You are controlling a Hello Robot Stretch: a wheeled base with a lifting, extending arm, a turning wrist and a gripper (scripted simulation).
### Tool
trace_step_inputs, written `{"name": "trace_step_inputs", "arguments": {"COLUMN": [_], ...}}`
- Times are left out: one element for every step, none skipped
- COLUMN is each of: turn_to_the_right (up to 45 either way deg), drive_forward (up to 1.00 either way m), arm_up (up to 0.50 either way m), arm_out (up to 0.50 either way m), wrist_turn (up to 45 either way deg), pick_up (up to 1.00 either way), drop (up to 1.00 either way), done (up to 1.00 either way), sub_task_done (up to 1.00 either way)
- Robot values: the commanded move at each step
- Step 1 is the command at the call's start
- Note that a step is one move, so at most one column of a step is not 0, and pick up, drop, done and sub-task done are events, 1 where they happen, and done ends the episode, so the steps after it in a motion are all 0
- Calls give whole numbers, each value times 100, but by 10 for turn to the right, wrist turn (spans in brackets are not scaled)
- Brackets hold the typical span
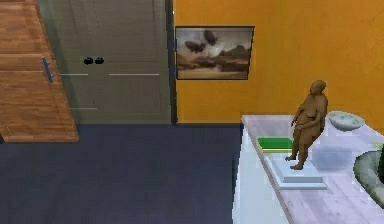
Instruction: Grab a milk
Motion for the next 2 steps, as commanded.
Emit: {"name": "trace_step_inputs", "arguments": {"turn_to_the_right": [0, 0], "drive_forward": [0, 0], "arm_up": [0, 0], "arm_out": [0, 0], "wrist_turn": [0, 0], "pick_up": [100, 0], "drop": [0, 0], "done": [0, 100], "sub_task_done": [0, 0]}}
